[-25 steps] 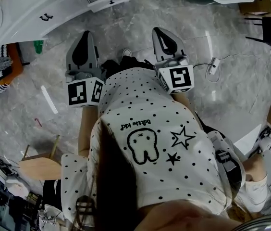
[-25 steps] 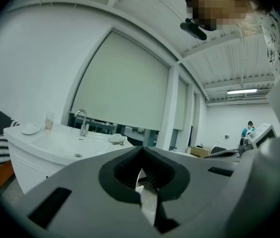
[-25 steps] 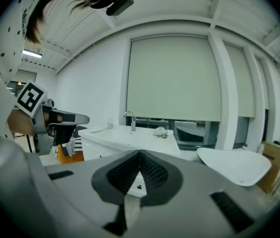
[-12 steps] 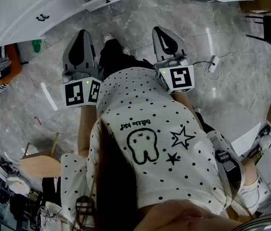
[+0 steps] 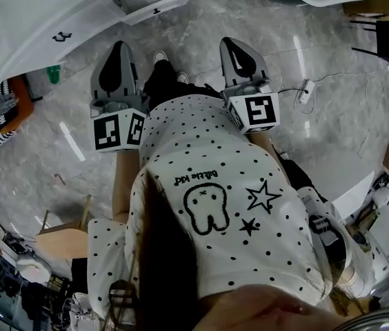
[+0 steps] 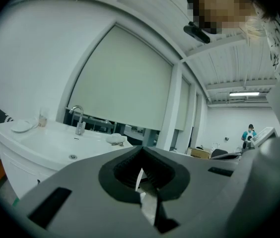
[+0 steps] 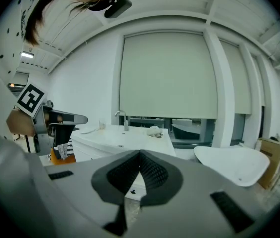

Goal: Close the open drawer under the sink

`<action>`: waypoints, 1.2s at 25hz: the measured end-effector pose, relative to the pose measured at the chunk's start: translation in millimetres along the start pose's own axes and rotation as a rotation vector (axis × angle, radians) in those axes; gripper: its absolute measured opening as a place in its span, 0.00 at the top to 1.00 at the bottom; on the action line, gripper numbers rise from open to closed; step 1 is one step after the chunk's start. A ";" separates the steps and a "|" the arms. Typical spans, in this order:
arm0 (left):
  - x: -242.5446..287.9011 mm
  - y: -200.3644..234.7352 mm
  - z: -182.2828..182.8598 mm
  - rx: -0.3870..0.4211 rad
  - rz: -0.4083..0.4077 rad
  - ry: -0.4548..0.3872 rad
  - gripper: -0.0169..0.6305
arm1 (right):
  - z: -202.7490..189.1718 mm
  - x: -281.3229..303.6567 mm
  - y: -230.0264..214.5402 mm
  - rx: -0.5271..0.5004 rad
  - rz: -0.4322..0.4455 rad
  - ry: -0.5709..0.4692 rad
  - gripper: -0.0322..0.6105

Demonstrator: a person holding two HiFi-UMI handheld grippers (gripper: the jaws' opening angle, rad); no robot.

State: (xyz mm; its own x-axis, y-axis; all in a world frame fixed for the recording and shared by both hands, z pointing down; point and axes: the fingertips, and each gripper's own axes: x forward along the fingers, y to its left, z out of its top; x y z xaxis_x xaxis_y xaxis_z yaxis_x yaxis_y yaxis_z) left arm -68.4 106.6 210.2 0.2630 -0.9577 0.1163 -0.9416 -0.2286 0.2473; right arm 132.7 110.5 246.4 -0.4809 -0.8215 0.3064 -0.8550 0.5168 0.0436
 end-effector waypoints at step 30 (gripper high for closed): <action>71.4 92.1 18.5 -0.016 -0.015 0.033 0.96 | 31.1 112.8 8.7 0.015 -0.022 0.021 0.93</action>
State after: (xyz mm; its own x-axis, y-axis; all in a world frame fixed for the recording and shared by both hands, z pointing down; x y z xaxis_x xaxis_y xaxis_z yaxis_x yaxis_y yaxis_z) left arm -140.2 13.9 223.5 0.2838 -0.9480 0.1442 -0.9343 -0.2395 0.2641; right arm 65.0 14.8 251.8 -0.4575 -0.8276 0.3252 -0.8685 0.4944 0.0365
